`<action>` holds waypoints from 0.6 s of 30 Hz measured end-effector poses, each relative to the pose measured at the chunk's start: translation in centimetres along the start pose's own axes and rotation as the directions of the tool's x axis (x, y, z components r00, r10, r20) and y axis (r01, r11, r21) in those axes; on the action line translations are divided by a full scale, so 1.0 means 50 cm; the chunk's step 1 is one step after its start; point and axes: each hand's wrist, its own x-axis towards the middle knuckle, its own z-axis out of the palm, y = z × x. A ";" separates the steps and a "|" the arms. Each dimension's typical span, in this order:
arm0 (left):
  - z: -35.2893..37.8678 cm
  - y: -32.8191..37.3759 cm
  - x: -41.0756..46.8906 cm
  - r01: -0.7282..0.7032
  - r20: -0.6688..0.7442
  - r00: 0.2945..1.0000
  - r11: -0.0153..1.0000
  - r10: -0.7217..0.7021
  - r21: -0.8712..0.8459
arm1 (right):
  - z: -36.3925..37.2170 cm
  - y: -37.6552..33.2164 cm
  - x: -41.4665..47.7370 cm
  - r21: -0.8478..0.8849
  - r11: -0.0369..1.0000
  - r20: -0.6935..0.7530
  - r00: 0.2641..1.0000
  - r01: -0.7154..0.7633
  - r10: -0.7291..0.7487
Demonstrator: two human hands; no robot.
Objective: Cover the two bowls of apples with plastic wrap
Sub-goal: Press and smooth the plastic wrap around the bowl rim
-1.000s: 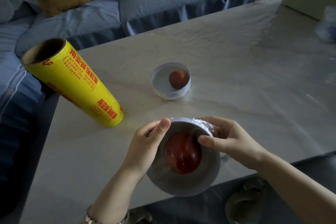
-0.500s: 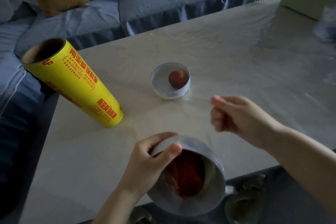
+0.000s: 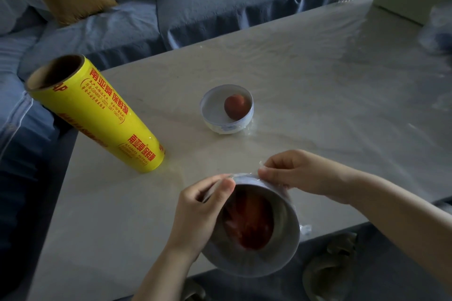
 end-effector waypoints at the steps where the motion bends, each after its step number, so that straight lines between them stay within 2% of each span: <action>1: 0.000 0.002 0.001 -0.002 0.003 1.000 1.000 0.002 -0.001 | -0.002 -0.002 0.001 0.022 0.999 -0.013 0.999 0.034 -0.033; 6: -0.006 0.004 0.008 -0.015 0.001 1.000 1.000 0.015 0.015 | -0.003 -0.008 0.001 0.247 0.938 -0.155 0.966 0.243 -0.209; 10: -0.003 0.014 0.006 -0.027 0.048 0.998 1.000 0.027 0.015 | 0.016 -0.006 0.005 0.517 0.818 -0.212 0.964 0.252 -0.163; 14: -0.007 0.010 0.008 -0.065 0.033 0.997 0.998 0.064 0.024 | 0.030 -0.012 0.019 0.524 0.806 -0.343 0.934 0.276 -0.096; 18: -0.010 0.011 0.006 -0.126 0.033 0.992 0.992 0.126 0.012 | 0.033 -0.017 0.032 0.561 0.789 -0.351 0.935 0.252 -0.050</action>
